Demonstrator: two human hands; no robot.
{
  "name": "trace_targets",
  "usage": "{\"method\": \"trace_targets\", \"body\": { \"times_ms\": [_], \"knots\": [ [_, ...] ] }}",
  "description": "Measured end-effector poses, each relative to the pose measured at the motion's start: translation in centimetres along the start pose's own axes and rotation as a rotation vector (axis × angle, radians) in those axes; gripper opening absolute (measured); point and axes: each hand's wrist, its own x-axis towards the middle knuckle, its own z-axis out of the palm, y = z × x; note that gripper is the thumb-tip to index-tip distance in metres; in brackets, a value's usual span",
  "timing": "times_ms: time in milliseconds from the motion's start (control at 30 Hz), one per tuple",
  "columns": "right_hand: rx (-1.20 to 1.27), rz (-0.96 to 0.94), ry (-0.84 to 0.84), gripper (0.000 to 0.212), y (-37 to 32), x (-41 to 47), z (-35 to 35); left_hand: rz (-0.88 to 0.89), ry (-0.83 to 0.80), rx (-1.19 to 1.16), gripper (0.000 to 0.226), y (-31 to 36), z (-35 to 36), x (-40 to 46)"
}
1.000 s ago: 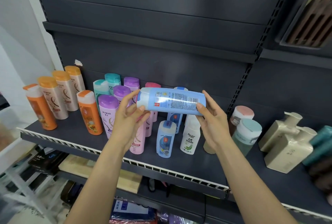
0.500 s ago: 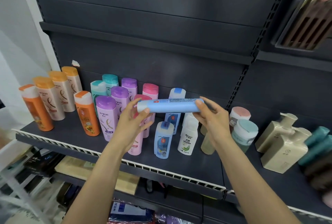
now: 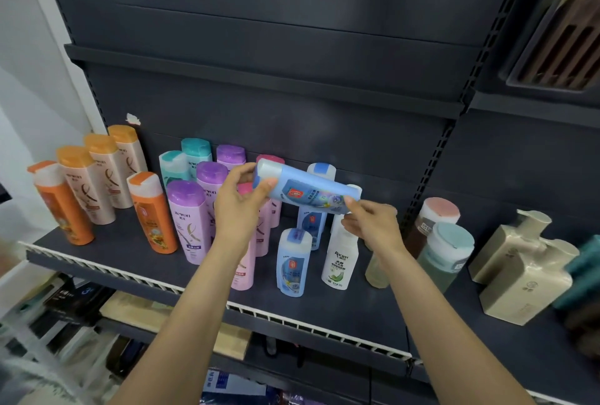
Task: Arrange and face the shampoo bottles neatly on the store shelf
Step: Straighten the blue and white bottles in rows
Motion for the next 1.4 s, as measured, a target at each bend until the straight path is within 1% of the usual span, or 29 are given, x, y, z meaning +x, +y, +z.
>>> {"method": "trace_targets", "body": {
  "times_ms": [100, 200, 333, 400, 467, 533, 600, 700, 800, 900, 1000, 1200, 1400],
  "knots": [
    [-0.27, -0.081, 0.015, 0.028, 1.1, 1.7, -0.1, 0.059, 0.043, 0.123, 0.037, -0.1, 0.6, 0.9],
    [-0.499, -0.127, 0.003, 0.035, 2.3, 3.1, -0.5, 0.136, 0.03, 0.263, 0.037, -0.5, 1.6, 2.1],
    [-0.599, -0.099, -0.091, 0.044, 3.7, 4.9, -0.7, 0.177, -0.015, 0.392, 0.04, -1.9, 3.2, 3.1],
    [-0.644, -0.093, -0.164, 0.045, 4.3, 5.4, -0.5, 0.195, -0.071, 0.449, 0.042, -2.7, 4.0, 3.5],
    [-0.678, -0.087, -0.222, 0.041, 4.8, 5.7, -0.2, 0.196, -0.146, 0.527, 0.044, -3.3, 4.8, 3.8],
    [-0.722, -0.093, -0.228, 0.035, 5.3, 5.8, -0.2, 0.191, -0.235, 0.61, 0.045, -4.0, 5.7, 4.0],
    [-0.72, -0.105, -0.191, 0.035, 5.5, 5.8, -0.2, 0.175, -0.314, 0.71, 0.047, -4.6, 6.5, 4.0],
    [-0.69, -0.116, -0.139, 0.033, 5.7, 5.6, -0.4, 0.133, -0.376, 0.805, 0.05, -5.4, 7.1, 3.8],
    [-0.684, -0.105, -0.139, 0.029, 6.0, 5.6, -0.4, 0.104, -0.432, 0.886, 0.048, -5.9, 7.5, 3.8],
    [-0.674, -0.103, -0.141, 0.03, 6.1, 5.6, -0.4, 0.068, -0.511, 0.969, 0.047, -6.2, 8.2, 4.1],
    [-0.668, -0.095, -0.137, 0.03, 6.1, 5.5, -0.4, 0.031, -0.576, 1.003, 0.048, -6.6, 8.7, 4.1],
    [-0.702, -0.102, -0.139, 0.031, 6.0, 5.5, -0.4, 0.005, -0.599, 1.022, 0.048, -7.1, 8.8, 4.1],
    [-0.772, -0.132, -0.178, 0.041, 5.6, 5.4, -0.5, 0.009, -0.625, 1.023, 0.051, -7.4, 8.5, 3.8]
  ]
}}
